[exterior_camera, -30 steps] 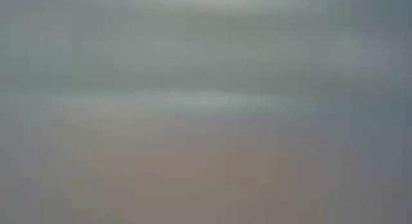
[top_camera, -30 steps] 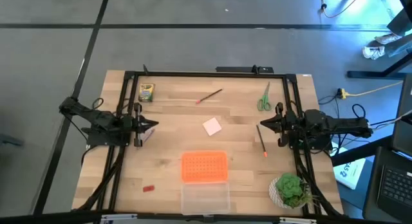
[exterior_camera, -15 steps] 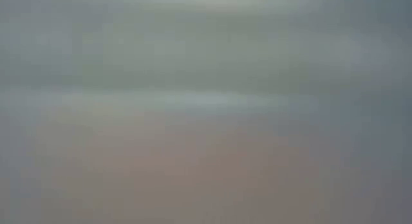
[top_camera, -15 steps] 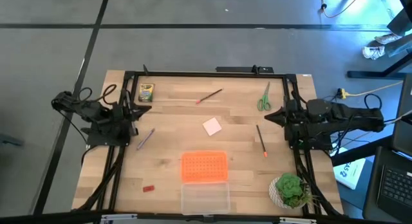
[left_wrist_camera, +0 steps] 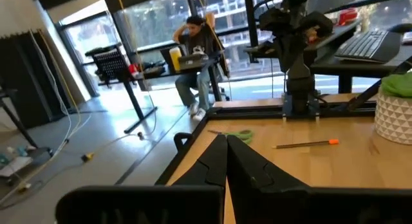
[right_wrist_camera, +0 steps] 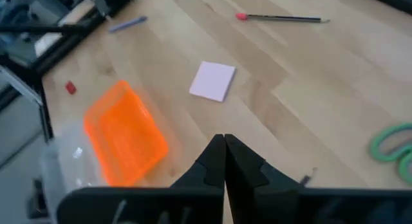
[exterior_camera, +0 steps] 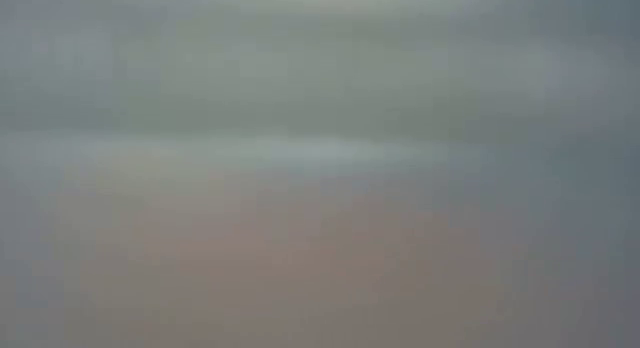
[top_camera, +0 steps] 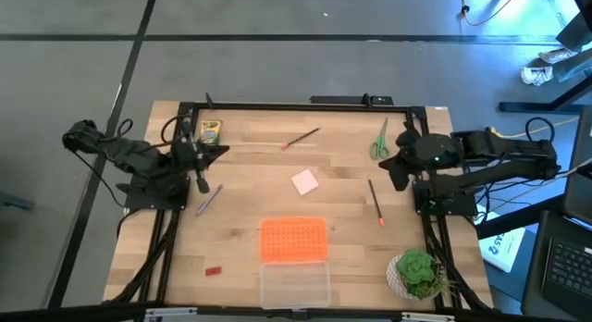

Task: Pack school essentials
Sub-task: Put the green scissors into the orange supply box

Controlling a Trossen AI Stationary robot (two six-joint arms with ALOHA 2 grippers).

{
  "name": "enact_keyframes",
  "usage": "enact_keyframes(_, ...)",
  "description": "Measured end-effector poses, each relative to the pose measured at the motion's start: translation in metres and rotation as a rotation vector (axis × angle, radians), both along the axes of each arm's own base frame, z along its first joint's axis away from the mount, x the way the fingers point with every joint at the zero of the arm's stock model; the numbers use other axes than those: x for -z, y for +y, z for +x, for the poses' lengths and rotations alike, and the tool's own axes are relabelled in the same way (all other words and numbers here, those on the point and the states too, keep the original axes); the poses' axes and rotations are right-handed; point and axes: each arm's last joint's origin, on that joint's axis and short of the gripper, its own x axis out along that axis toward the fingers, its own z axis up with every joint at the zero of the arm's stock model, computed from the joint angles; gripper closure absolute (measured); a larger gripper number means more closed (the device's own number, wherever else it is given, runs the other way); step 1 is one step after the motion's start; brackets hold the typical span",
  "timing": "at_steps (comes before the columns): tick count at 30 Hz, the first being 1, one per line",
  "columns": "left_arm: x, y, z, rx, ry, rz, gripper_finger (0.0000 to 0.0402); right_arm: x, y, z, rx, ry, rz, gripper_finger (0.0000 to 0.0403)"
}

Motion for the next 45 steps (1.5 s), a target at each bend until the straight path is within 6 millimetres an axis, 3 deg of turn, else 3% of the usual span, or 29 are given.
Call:
enact_keyframes(6,-0.017,0.0,0.013,-0.005,0.089,-0.048,0.0401,-0.008,0.001,0.022,0.015,0.033,0.013,0.0398)
enact_keyframes(12,-0.015,0.003,0.032,0.014,0.185,-0.078,0.0401,0.001,-0.005,0.039,0.108,0.088,0.059,0.0385)
enact_keyframes(17,-0.012,0.008,0.043,0.04,0.22,-0.101,0.0401,0.008,-0.008,0.05,-0.004,0.161,-0.057,0.0376)
enact_keyframes(26,-0.009,0.017,0.049,-0.003,0.238,-0.111,0.0401,0.024,-0.027,0.062,0.168,0.26,0.119,0.0395)
enact_keyframes(39,-0.008,0.03,0.051,0.028,0.246,-0.156,0.0401,0.053,-0.082,0.073,0.235,0.427,0.249,0.0261)
enact_keyframes(45,-0.008,0.033,0.052,0.054,0.26,-0.144,0.0401,0.075,-0.115,0.073,0.337,0.546,0.303,0.023)
